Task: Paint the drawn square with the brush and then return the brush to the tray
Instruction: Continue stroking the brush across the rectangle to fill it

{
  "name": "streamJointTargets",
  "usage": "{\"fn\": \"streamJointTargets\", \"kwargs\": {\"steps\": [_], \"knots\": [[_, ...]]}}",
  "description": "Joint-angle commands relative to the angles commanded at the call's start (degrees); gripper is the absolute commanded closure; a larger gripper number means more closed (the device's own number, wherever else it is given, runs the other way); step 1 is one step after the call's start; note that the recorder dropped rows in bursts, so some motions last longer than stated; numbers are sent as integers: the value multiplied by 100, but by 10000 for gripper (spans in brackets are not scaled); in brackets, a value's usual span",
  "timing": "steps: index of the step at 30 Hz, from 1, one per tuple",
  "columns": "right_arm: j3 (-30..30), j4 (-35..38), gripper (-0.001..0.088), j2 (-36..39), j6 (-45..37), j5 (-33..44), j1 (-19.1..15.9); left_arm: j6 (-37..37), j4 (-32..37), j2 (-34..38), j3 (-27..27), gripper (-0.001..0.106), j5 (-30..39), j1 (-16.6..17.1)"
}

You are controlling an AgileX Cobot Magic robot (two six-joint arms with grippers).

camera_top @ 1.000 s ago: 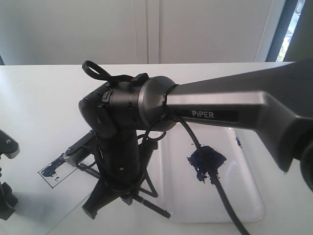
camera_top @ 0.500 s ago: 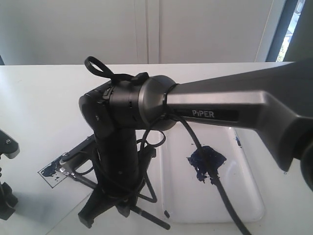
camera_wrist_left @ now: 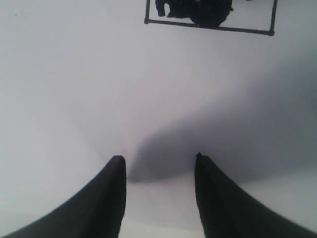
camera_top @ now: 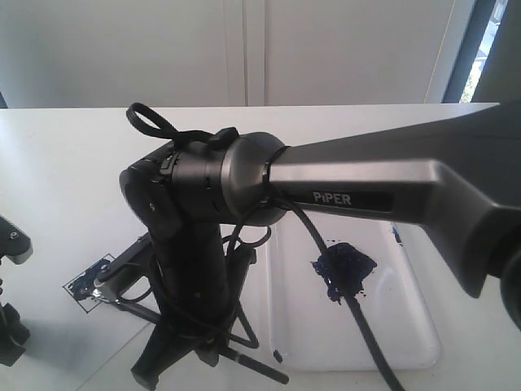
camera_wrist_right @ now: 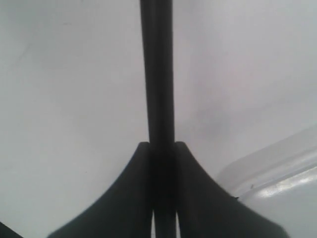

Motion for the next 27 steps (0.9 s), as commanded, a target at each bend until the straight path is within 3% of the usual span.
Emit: {"fn": "streamJointTargets", "kwargs": {"steps": [19, 27], "knots": [[0, -922, 868, 0, 652, 10, -64, -10, 0, 0, 0, 555, 0, 0], [0, -752, 868, 0, 571, 10, -51, -10, 0, 0, 0, 555, -10, 0]]}}
